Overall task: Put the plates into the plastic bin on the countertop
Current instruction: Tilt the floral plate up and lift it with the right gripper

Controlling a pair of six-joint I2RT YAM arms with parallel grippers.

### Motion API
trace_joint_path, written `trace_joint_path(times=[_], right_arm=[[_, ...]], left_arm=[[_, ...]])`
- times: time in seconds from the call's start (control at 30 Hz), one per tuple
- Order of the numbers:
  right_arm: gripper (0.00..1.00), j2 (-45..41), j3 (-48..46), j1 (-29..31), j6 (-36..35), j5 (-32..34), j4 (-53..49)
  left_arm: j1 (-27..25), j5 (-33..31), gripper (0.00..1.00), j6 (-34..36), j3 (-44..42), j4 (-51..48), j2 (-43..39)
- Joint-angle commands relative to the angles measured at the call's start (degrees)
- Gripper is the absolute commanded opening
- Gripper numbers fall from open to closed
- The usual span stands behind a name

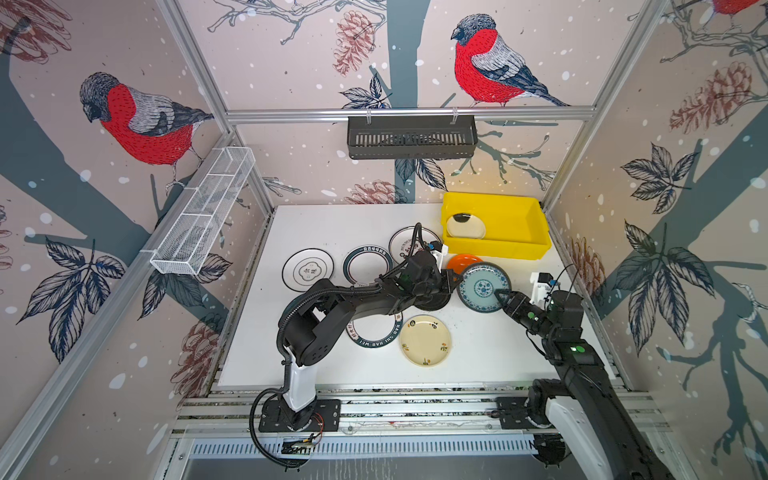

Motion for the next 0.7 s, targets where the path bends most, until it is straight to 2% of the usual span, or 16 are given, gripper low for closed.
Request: trace_joint_path(times=[0.0, 0.1, 0.23, 0.3, 0.33, 0.37, 0.53, 0.67], right_arm=[[0.18, 0.75, 1.22, 0.99, -0.06, -1.64, 4.15], [0.07, 1.65, 2.01, 1.81, -0.32, -0.26, 3.75], [0.04, 3.05, 2.92, 2.23, -0.19, 0.29, 3.22], [0.02, 3.61, 3.41, 2.49, 0.09, 0.38, 3.36], [0.02, 3.75, 3.68, 2.54, 0.41, 0.53, 3.53], [0.02, 4.09, 4.0, 2.58, 0.71, 0.85, 3.78], [0.01, 8.53, 10.57, 2.48, -0.53, 1.88, 2.38], [0.01, 16.37, 20.13, 2.49, -2.87, 4.93, 0.94]], left_arm=[[-0.07, 1.54, 0.0, -0.7, -0.49, 4.32, -0.64], [0.01, 2.1, 0.0, -1.01, -1.75, 7.05, -1.0], [0.49, 2.64, 0.02, -1.44, -2.7, 8.79, -1.23], [0.93, 2.88, 0.43, -1.99, -4.15, 11.02, -1.99], [1.19, 2.69, 0.84, -2.16, -5.24, 12.35, -2.72], [1.45, 2.26, 0.97, -1.88, -6.23, 13.56, -3.66], [4.01, 2.37, 0.98, 0.83, -6.45, 10.54, -9.65], [5.38, -3.75, 0.98, 8.07, -5.0, -0.19, -15.96]])
